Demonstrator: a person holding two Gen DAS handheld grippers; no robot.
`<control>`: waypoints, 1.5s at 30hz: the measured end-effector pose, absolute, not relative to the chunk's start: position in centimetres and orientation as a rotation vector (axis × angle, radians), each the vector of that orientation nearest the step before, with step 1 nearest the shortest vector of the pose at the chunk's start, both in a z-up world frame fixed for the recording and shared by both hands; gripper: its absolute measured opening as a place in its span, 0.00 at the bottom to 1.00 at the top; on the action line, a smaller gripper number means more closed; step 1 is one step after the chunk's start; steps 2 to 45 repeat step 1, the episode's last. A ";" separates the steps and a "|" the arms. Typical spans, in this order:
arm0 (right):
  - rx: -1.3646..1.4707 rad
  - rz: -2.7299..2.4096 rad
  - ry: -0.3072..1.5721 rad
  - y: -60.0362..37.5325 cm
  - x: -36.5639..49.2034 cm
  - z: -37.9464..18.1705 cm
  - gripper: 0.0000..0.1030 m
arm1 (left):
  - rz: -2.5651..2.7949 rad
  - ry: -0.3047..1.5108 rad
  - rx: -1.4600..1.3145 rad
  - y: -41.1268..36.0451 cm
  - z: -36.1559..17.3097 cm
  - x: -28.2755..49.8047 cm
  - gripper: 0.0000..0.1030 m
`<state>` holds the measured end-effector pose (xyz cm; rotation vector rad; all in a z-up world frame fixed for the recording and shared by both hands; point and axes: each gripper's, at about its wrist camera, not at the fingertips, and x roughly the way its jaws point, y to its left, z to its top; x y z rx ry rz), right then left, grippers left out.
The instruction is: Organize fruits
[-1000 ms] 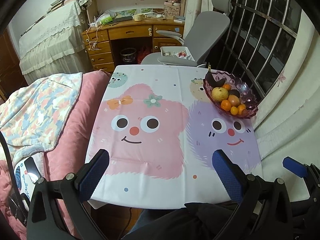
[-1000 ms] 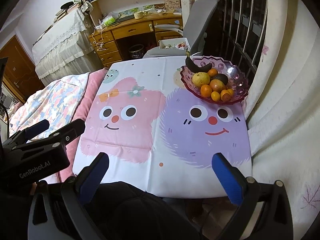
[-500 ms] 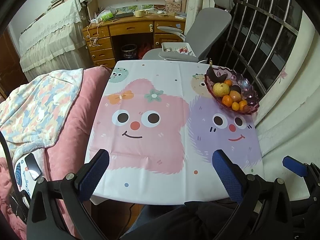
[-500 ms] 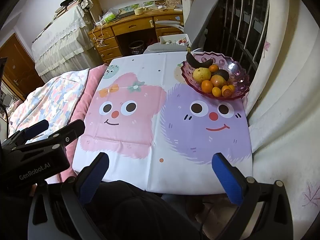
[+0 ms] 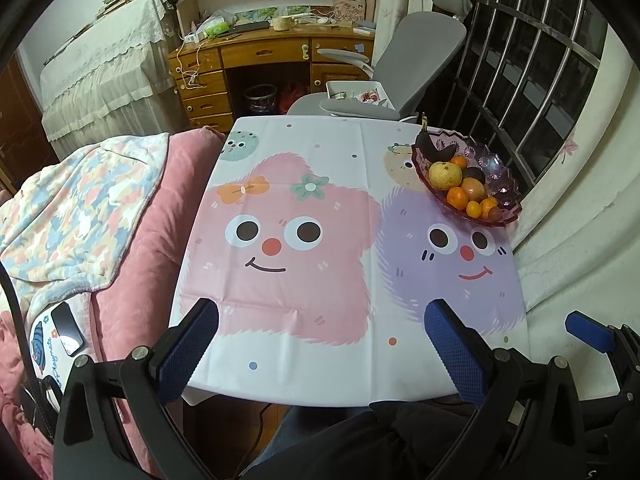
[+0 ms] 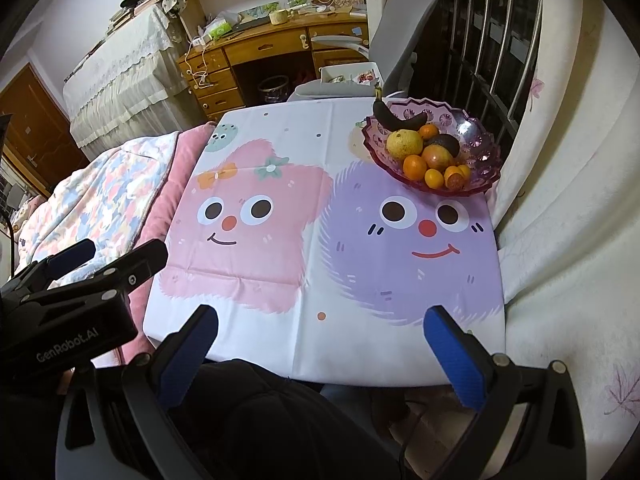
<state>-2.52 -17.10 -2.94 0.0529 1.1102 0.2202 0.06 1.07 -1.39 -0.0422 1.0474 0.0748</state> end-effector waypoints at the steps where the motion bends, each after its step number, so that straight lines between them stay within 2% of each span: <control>1: 0.053 0.220 1.110 -17.1 -2.5 -2.9 1.00 | 0.074 1.047 -0.042 1.1 -1.4 0.1 0.99; 45: 0.053 0.220 1.110 -17.1 -2.5 -2.9 1.00 | 0.074 1.047 -0.042 1.1 -1.4 0.1 0.99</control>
